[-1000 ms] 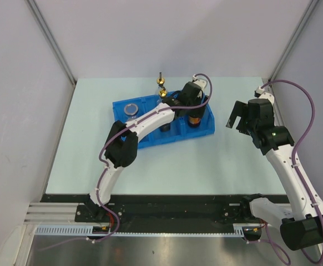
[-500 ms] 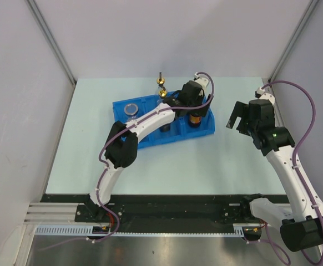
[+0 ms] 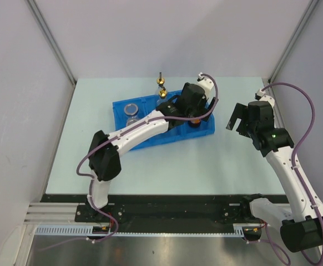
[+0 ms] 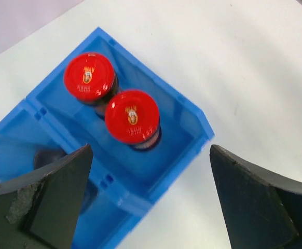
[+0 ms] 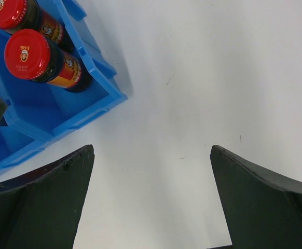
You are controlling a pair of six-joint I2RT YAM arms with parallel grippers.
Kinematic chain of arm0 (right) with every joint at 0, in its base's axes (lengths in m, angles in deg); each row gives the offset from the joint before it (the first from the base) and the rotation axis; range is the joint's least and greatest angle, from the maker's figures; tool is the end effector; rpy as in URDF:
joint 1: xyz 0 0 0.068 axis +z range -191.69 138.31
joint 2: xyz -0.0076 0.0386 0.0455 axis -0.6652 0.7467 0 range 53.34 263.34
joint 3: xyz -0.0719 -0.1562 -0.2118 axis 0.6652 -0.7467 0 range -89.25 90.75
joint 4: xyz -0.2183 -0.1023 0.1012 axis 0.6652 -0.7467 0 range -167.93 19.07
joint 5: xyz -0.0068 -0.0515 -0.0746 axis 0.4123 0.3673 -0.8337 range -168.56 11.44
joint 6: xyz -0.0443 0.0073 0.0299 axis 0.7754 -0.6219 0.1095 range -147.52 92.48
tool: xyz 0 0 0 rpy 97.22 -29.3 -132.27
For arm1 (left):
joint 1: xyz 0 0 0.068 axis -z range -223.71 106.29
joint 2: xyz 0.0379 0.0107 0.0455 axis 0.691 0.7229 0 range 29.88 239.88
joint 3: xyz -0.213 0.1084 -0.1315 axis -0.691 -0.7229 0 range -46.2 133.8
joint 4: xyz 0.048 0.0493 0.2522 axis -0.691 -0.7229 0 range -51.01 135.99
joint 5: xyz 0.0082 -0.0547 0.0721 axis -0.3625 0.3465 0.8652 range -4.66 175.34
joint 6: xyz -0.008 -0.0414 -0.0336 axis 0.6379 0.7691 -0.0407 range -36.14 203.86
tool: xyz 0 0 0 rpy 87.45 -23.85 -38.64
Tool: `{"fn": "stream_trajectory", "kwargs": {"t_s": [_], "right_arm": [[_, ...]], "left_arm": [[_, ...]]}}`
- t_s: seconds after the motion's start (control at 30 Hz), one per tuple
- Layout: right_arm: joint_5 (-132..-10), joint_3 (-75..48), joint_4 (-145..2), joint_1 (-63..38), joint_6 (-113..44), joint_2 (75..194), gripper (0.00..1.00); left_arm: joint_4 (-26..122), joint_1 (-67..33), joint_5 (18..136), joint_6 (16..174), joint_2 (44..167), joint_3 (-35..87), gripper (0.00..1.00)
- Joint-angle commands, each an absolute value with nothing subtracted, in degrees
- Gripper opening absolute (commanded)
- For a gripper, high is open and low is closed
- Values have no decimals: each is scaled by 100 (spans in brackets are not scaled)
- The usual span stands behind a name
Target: Organize the condiment bottles
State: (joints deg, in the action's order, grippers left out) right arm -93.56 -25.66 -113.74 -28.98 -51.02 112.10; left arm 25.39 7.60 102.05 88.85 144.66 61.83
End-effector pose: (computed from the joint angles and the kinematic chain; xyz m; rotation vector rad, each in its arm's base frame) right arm 0.2045 0.0367 0.3528 0.3481 2.1805 0.0584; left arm 0.3061 -0.3658 0.3343 0.6325 1.9409 -0.3206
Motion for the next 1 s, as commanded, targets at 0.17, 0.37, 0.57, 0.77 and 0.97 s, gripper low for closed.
{"fn": "stream_trajectory", "kwargs": {"t_s": [0.17,0.37,0.57,0.77,0.97], "right_arm": [[-9411,-2738,-11224,-2930,-5248,10959,100],[-9403,-2957,-11092,-2930,-5344,10827,100],[-9473,-3291,-10943,-2930,-5415,10607,100],[-9526,-3529,-10802,-2930,-5432,10353,100],[-9675,-3801,-10723,-2939,-5449,9835,100]], "left_arm": [[3139,859,10389,9457,11947,3662,100],[3228,859,10853,9949,10050,1868,100],[2517,859,11653,10398,8905,1058,100],[1902,859,12224,10670,8210,662,100],[1646,859,12463,10829,7831,416,100]]}}
